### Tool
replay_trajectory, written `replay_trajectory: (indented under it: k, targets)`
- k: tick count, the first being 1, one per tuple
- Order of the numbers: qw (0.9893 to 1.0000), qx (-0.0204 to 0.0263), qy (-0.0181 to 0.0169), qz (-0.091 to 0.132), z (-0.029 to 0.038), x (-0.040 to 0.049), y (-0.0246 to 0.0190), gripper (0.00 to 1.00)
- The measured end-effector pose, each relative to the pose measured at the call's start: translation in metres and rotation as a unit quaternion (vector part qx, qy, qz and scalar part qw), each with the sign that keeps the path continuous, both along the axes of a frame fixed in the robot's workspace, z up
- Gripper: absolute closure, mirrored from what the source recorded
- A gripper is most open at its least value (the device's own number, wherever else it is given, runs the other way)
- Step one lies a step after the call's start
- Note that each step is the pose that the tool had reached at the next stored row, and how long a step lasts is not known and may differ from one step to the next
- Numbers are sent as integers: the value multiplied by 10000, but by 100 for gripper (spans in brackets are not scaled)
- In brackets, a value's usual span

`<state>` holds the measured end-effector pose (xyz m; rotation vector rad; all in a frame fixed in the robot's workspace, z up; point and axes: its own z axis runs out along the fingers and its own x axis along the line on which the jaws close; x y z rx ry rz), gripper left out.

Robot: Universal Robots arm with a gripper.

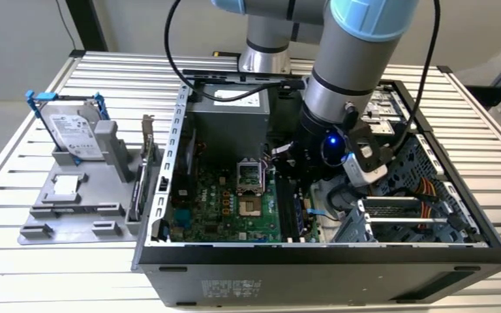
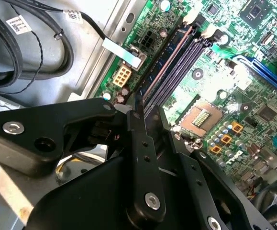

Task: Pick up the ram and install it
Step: 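Press down the ram until it locks into place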

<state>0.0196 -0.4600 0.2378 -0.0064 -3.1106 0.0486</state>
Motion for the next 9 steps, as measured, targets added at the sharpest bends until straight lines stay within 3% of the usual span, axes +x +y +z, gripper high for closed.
replay_trajectory:
  k: [9]
  targets:
    - [10000, -1, 0, 0, 25, 0, -7, 100]
